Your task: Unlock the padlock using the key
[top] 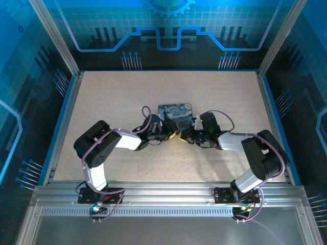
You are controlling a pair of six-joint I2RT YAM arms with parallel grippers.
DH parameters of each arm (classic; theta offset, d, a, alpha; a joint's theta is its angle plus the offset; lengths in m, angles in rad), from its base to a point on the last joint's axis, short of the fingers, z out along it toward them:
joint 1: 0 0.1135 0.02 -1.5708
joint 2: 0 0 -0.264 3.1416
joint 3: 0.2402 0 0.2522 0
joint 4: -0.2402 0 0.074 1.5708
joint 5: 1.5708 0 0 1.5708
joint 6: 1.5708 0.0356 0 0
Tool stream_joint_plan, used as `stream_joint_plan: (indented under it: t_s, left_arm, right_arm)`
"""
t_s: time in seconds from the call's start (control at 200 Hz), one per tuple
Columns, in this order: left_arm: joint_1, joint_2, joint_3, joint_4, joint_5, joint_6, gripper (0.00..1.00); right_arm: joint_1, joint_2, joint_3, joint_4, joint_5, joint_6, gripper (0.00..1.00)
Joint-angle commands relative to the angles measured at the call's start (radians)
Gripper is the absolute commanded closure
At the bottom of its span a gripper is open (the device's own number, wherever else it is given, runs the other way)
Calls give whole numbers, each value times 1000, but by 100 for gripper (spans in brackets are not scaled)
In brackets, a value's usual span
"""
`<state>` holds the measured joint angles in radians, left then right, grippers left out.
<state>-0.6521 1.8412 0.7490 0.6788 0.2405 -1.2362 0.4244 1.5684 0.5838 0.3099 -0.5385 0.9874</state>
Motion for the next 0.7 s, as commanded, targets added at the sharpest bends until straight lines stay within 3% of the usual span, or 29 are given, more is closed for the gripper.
stream_joint_plan:
  t_s: [0.0, 0.3, 0.53, 0.695]
  left_arm:
    - [-18, 25, 15, -10, 23, -40, 60]
    - [-23, 33, 18, -5, 26, -44, 60]
    - [-24, 28, 19, -9, 20, -42, 80]
    - [-24, 21, 14, -12, 14, -42, 91]
  right_arm:
    - [-10, 0, -11, 73, -21, 40, 100]
    - [-16, 4, -10, 83, -23, 54, 100]
    - [-21, -4, -25, 81, -24, 54, 100]
    - [-29, -36, -48, 69, -16, 38, 93]
